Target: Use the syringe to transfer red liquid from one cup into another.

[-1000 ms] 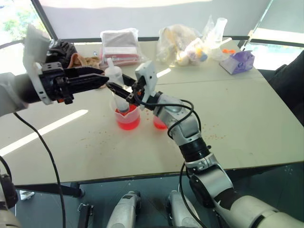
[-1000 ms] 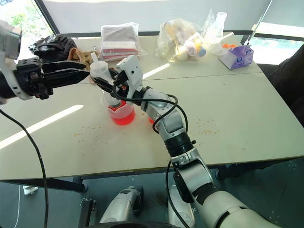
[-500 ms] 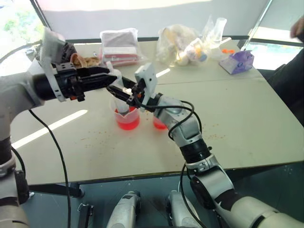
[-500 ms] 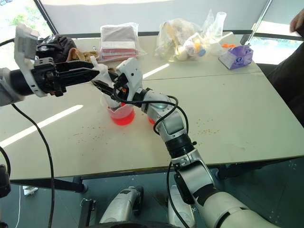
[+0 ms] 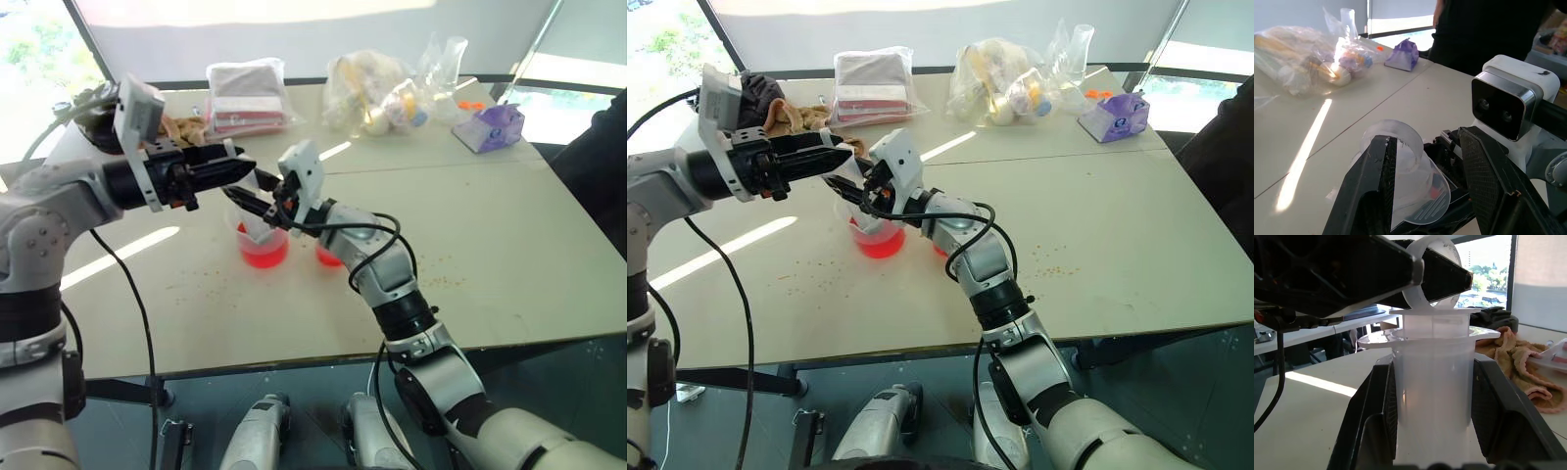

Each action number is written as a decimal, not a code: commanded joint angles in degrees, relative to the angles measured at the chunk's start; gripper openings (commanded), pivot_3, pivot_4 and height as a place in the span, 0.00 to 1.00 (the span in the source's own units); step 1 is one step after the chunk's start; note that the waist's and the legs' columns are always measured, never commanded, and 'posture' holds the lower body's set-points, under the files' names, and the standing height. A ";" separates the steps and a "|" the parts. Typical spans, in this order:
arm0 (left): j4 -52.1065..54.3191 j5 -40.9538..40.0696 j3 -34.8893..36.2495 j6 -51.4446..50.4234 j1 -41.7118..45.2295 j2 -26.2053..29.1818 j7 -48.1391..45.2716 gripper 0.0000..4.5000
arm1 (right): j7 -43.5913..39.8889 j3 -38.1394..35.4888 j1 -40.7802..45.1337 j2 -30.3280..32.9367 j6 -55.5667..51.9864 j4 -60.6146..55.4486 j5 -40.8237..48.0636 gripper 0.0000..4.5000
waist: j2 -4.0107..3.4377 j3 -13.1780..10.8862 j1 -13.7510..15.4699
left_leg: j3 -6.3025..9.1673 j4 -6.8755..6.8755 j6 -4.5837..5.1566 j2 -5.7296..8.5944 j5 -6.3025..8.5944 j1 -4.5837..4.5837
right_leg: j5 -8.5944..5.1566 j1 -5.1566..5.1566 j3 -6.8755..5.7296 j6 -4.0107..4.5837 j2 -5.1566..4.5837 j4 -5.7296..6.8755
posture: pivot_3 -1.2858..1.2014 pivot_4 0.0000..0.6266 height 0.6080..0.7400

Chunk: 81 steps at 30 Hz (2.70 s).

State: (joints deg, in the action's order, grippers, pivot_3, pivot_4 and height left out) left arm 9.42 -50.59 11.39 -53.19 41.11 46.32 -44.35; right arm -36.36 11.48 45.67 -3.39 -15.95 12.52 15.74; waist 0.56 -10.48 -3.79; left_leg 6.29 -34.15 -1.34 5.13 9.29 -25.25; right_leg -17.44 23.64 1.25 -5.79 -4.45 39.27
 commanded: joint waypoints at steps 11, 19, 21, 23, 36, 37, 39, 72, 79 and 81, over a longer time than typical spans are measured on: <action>1.15 2.13 0.16 0.06 0.70 -1.85 1.34 0.01 | -1.20 0.77 -0.17 -1.39 1.59 -0.68 -0.53 0.32 | 0.00 0.00 0.01 | 0.00 0.00 0.00 0.00 0.00 0.00 | 0.00 0.00 0.00 0.00 0.00 0.00 | 0.52 0.24 0.97; -0.55 3.08 1.10 0.93 3.27 -2.56 2.30 0.01 | -1.86 1.31 -0.80 -1.29 1.52 0.37 -0.77 0.32 | 0.00 0.00 0.01 | 0.00 0.00 0.00 0.00 0.00 0.00 | 0.00 0.00 0.00 0.00 0.00 0.00 | 0.52 0.24 0.97; -1.69 3.35 1.60 1.44 4.72 -2.82 2.84 0.01 | -2.04 1.49 -1.06 -1.27 1.55 0.72 -0.83 0.32 | 0.00 0.00 0.02 | 0.00 0.00 0.00 0.00 0.00 0.00 | 0.00 0.00 -0.01 0.00 0.00 0.00 | 0.52 0.24 0.97; -2.44 3.49 1.78 1.71 5.84 -2.95 3.03 0.01 | -2.17 1.59 -1.32 -1.27 1.55 0.85 -0.94 0.32 | 0.00 0.00 0.08 | 0.00 -0.01 0.00 0.01 0.00 0.00 | 0.00 -0.02 -0.02 0.00 0.00 0.00 | 0.52 0.24 0.97; -5.44 4.38 2.54 3.18 10.26 -3.30 3.77 0.01 | -3.05 2.22 -2.41 -1.28 0.97 0.64 -1.30 0.32 | 0.00 0.00 -0.01 | 0.02 -0.01 -0.01 0.00 -0.01 0.00 | 0.00 -0.01 -0.02 -0.01 0.01 0.01 | 0.52 0.24 0.97; -5.60 4.47 2.55 3.24 10.40 -3.23 3.71 0.01 | -3.15 2.32 -2.52 -1.30 0.94 0.57 -1.30 0.32 | 0.00 0.00 -0.01 | 0.02 -0.01 -0.01 0.00 -0.01 0.00 | 0.00 -0.01 -0.02 -0.01 0.01 0.02 | 0.52 0.24 0.97; -5.99 4.67 2.55 3.43 10.66 -3.10 3.59 0.01 | -3.23 2.45 -2.64 -1.36 0.96 0.58 -1.33 0.32 | 0.00 0.00 0.00 | 0.02 -0.01 -0.01 0.00 -0.01 0.00 | 0.00 -0.01 -0.02 -0.01 0.01 0.01 | 0.52 0.24 0.97; 1.27 2.23 8.83 0.45 -1.67 1.55 2.76 0.57 | 1.38 -5.09 6.85 -1.46 1.44 -1.85 0.94 0.32 | 0.00 0.00 -0.09 | 0.02 0.00 -0.01 0.00 -0.01 0.01 | 0.00 0.00 -0.01 -0.01 0.01 0.02 | 0.52 0.24 0.97; 2.82 1.09 11.87 0.07 -6.01 2.51 3.79 0.57 | 3.96 -7.91 8.43 -0.45 1.42 -3.58 1.72 0.32 | 0.00 0.00 0.24 | 0.04 0.00 -0.01 0.01 -0.01 0.00 | 0.00 -0.01 -0.03 0.00 -0.01 0.00 | 0.52 0.24 0.97; 2.19 0.86 12.22 0.18 -5.52 2.35 3.96 0.57 | 5.06 -9.26 9.44 0.73 -0.22 -6.27 2.67 0.32 | 0.00 0.00 0.47 | 0.04 0.00 -0.01 0.01 -0.01 -0.01 | 0.00 0.00 -0.03 0.00 -0.01 0.00 | 0.52 0.24 0.97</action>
State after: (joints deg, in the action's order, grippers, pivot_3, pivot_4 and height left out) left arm 10.29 -48.83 21.40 -53.47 34.53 47.40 -40.68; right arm -32.17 4.14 52.01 -3.04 -16.29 11.23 16.70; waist 0.56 -10.48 -3.32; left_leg 6.34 -34.15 -1.35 5.14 9.28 -25.26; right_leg -17.43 23.64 1.22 -5.80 -4.46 39.27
